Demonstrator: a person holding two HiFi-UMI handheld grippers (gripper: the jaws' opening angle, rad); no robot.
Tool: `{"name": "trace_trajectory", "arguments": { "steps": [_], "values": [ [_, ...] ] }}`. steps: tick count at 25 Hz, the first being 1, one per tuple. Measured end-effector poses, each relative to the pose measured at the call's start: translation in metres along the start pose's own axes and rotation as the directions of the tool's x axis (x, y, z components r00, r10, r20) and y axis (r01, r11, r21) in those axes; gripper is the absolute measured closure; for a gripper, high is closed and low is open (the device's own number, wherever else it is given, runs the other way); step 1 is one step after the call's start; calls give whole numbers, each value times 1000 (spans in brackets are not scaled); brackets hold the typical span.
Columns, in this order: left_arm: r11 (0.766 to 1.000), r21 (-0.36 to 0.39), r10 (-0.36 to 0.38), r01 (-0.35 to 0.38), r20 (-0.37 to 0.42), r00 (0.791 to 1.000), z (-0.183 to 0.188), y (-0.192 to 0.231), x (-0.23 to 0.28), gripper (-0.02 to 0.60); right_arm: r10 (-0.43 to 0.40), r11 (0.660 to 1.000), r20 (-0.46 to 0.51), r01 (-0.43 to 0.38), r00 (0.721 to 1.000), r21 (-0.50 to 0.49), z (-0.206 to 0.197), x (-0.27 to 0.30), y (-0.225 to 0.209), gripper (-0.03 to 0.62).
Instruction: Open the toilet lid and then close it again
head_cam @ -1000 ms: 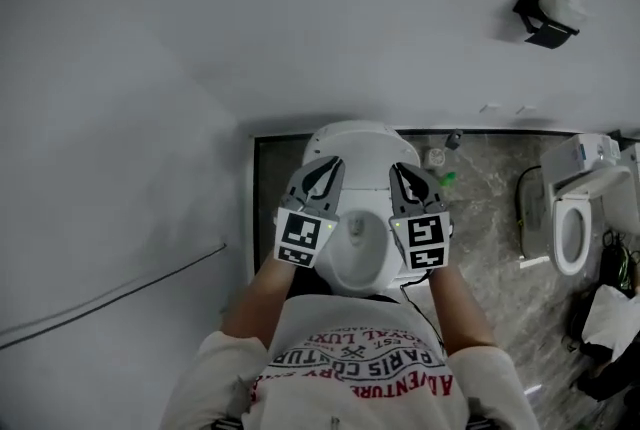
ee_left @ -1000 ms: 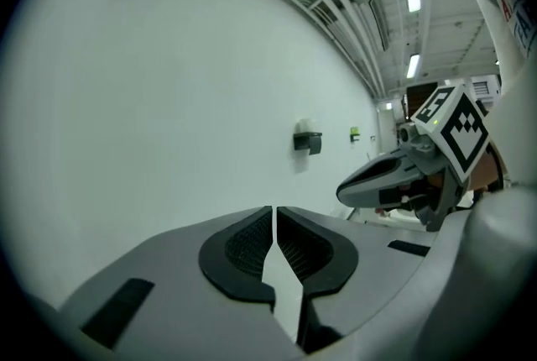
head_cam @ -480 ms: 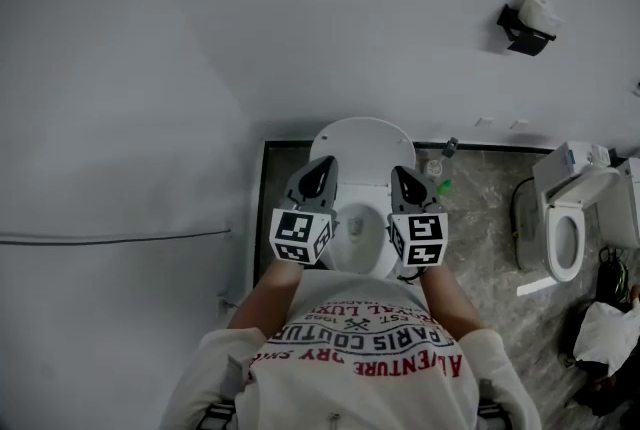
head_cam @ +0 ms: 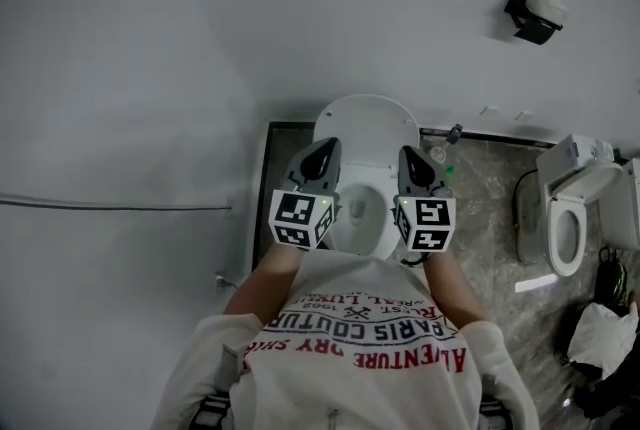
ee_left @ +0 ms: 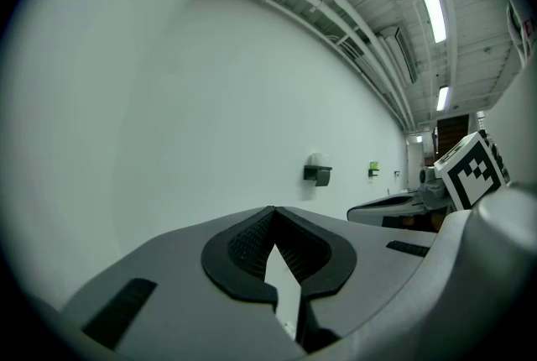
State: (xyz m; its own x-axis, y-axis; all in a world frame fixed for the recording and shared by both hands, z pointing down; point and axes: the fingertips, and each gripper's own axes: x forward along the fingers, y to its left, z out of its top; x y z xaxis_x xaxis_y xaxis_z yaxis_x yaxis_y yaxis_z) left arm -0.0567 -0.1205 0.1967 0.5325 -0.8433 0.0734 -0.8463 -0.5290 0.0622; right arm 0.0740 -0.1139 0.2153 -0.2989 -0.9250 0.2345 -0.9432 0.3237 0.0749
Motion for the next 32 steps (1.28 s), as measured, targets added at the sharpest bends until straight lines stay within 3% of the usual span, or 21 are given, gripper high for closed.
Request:
{"name": "trace_trajectory", "arguments": {
  "steps": [4,9,15,25,28,32],
  "values": [
    [1000,26,-2,3,-10,1000,-2,-3,0,575,9,1000,-10,-9,1000,-2,-6,-1,3,579],
    [1000,-11,1,-1,0,1000,-6,0,3,575,10,1000,-24,-10,1000,-10,-12,2,1,579],
    [1000,-4,11,-11,-13,1000,-10,-3,5,575,15,1000,-26,-15,1000,-5,-16,1,-6,579],
    [995,-15,96,-97,-78,992,-40,-10,-26,575,114,993,-81,-112,990,33,-58,-1,3,579],
    [994,17,105,-104,-111,988,-52,-14,-39,575,131,991,-80,-128,988,41,-66,0,2,578],
    [986,137,123,-96,-201,972,-76,-12,-49,575,157,987,-121,-159,980,-5,-76,5,0,577]
  ]
}}
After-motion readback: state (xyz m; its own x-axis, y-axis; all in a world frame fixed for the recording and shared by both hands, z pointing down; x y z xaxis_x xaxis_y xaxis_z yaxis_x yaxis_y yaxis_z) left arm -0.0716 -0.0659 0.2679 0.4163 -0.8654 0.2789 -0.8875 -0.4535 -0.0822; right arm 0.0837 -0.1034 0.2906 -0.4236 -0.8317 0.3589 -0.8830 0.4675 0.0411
